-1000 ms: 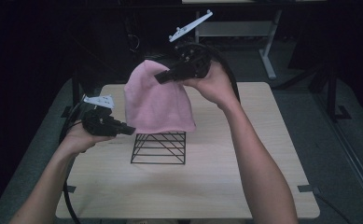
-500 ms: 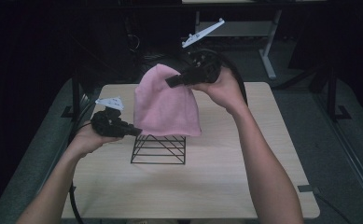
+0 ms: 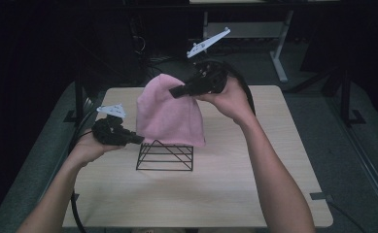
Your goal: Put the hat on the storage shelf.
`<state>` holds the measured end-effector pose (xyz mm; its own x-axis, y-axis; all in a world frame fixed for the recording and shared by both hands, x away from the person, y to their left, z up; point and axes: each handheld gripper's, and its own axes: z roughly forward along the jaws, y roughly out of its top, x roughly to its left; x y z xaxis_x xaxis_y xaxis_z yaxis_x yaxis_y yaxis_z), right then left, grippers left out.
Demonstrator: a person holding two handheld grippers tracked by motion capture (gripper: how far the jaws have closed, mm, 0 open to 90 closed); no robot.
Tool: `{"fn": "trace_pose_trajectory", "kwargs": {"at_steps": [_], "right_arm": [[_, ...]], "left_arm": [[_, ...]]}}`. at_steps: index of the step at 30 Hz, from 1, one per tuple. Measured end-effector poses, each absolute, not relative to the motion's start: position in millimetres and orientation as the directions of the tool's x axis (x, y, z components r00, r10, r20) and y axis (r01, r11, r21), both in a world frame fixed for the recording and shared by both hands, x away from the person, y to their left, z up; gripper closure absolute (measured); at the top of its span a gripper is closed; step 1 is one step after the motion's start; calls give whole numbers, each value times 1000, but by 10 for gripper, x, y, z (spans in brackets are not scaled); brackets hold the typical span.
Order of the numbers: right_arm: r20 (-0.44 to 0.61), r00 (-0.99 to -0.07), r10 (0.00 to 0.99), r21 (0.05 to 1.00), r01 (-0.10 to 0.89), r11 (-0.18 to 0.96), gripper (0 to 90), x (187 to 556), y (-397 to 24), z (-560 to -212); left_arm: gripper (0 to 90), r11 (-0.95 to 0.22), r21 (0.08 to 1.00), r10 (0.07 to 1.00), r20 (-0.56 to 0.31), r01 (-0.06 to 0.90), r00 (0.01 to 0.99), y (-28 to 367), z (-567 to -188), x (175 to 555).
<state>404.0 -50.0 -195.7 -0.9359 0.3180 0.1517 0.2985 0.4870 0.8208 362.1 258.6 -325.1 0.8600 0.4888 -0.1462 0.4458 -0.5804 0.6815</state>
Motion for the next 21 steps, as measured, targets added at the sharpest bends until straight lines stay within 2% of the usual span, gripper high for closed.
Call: {"fn": "trace_pose_trajectory", "kwargs": {"at_steps": [11,21], "right_arm": [[156,-954,257,827,268,495,757,4000,-309,-2078],[185,-955,234,822,280,496,758,4023,-227,-2271]], "left_arm": [[826,-573,673,514,-150,468,845,2736,-3365,3581],[827,-575,655,537,-151,491,830,2825,-3511,3559]]}}
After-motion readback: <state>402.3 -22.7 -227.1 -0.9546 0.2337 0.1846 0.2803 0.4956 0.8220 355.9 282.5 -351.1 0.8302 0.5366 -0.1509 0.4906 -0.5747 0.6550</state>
